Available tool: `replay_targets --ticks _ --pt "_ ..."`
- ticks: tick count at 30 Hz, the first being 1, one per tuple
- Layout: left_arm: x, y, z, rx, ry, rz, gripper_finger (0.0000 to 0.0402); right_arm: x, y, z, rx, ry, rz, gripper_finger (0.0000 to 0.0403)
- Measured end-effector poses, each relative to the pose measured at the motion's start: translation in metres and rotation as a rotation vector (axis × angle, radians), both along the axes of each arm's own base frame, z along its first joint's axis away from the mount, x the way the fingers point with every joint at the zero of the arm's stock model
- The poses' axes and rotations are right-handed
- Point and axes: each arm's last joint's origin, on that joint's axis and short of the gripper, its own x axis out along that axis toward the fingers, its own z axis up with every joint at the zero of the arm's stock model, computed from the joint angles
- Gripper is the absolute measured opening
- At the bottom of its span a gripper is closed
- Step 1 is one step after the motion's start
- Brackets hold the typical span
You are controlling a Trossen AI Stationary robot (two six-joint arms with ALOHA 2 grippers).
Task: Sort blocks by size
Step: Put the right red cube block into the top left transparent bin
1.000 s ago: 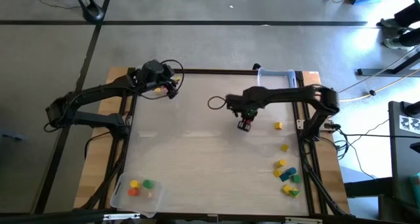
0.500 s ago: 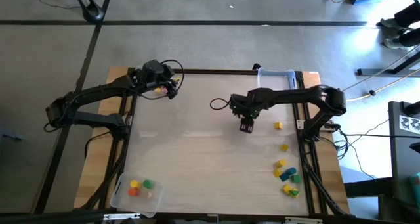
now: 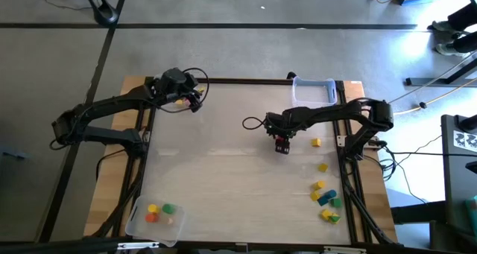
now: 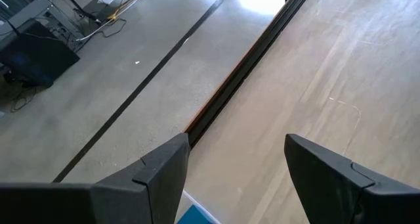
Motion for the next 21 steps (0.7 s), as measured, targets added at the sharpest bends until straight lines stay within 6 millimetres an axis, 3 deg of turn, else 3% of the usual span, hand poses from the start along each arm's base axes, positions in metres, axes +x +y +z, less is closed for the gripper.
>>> replay_targets --ticks 10,16,21 --pt "0.0 0.0 0.0 0.001 -0.007 0.002 0.0239 -0.001 0.0 -0.006 -0.023 -0.02 0.012 0.0132" --pt "0.007 -0.008 0.001 -0.012 -0.015 -0.152 0.0239 0.014 -0.002 0.011 -0.001 -0.114 0.004 0.013" --pt "0.019 -0.025 0.005 0.036 -0.021 -0.376 0.0239 0.042 -0.005 0.045 0.019 -0.343 0.024 0.013"
